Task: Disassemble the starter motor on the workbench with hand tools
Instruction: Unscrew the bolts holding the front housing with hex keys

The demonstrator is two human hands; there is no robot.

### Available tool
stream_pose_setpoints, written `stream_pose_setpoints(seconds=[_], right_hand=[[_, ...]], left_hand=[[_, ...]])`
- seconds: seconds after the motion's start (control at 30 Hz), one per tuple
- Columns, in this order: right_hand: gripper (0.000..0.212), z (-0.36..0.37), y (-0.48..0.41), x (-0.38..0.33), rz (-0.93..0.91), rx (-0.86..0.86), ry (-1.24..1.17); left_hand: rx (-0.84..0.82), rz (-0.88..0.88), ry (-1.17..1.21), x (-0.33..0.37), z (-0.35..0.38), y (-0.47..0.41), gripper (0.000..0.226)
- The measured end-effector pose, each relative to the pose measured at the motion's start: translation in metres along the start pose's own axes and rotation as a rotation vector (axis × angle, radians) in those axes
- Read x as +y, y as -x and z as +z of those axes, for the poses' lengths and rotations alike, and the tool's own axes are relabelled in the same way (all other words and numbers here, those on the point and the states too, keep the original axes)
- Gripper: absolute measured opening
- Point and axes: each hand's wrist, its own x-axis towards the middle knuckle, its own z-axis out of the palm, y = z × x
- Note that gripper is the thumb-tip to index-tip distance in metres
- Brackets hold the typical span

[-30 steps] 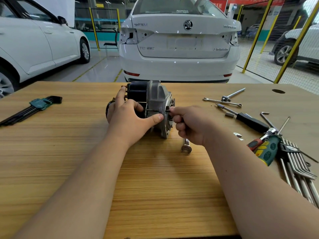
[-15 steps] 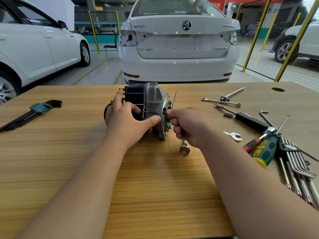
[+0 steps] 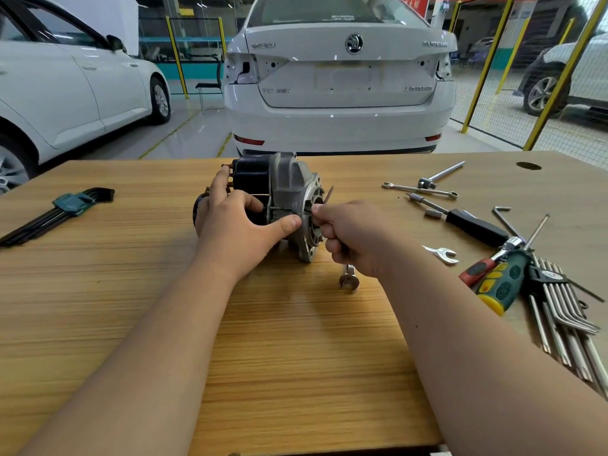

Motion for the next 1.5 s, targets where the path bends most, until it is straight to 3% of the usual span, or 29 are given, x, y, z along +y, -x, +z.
stream_pose_setpoints(seconds=[0.13, 0.43, 0.6, 0.8, 1.03, 1.5], right_hand=[[0.021, 0.0, -0.001, -0.004, 0.034, -0.047, -0.037], [0.023, -0.006, -0.006, -0.009, -0.022, -0.092, 0.134], [0.024, -0.007, -0.008, -0.006, -0.199, 0.007, 0.373], [0.029, -0.005, -0.007, -0.008, -0.211, 0.093, 0.456], [0.015, 0.002, -0.005, -0.009, -0.025, 0.077, 0.079], [0.009, 0.012, -0.001, -0.004, 0.041, 0.04, -0.295]], left_hand=[[-0.006, 0.0, 0.004, 0.0, -0.001, 0.001, 0.048], [-0.006, -0.006, 0.007, 0.001, -0.001, 0.001, 0.047], [0.004, -0.014, 0.0, 0.001, 0.0, 0.001, 0.051], [-0.002, -0.016, 0.003, 0.002, 0.0, 0.002, 0.051], [-0.002, -0.017, 0.011, 0.0, 0.0, 0.001, 0.05], [0.011, -0.009, 0.001, 0.0, 0.001, 0.001, 0.051]])
